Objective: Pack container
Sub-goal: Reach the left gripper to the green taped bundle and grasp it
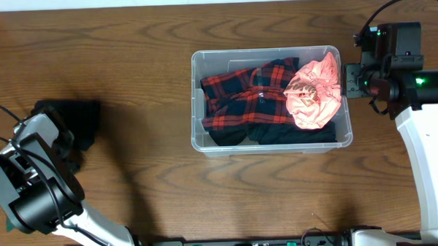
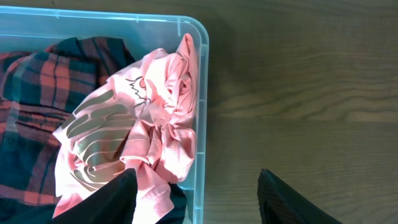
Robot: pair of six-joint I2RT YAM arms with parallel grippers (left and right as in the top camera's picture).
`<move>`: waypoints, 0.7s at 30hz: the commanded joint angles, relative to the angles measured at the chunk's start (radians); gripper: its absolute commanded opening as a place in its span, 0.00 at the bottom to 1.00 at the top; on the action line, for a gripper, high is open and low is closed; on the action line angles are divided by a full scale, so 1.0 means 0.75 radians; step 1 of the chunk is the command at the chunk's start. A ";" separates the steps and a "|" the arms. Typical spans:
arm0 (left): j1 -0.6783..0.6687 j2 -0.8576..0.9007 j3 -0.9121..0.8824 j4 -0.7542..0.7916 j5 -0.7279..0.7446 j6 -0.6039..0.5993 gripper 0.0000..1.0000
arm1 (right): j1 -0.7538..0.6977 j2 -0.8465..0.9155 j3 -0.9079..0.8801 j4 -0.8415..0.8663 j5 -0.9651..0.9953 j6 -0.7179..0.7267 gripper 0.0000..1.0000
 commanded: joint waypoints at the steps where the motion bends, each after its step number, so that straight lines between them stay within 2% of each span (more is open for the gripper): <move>1: 0.007 0.111 -0.008 0.012 0.028 0.014 0.99 | -0.010 0.006 -0.008 0.000 -0.005 0.014 0.60; 3: 0.007 0.137 -0.009 0.012 0.028 0.013 0.90 | -0.010 0.006 -0.008 0.000 -0.005 0.014 0.61; 9: 0.007 0.175 -0.009 0.013 0.030 0.008 0.42 | -0.010 0.006 -0.008 -0.001 -0.005 0.014 0.61; 11: 0.007 0.175 -0.009 0.016 0.030 0.009 0.31 | -0.010 0.006 -0.008 -0.001 -0.005 0.014 0.60; 19: 0.004 0.162 -0.005 0.004 0.033 0.009 0.19 | -0.010 0.006 -0.008 -0.001 -0.005 0.014 0.60; 21: -0.006 0.141 0.018 -0.019 0.059 0.008 0.11 | -0.010 0.006 -0.008 -0.001 -0.004 0.014 0.60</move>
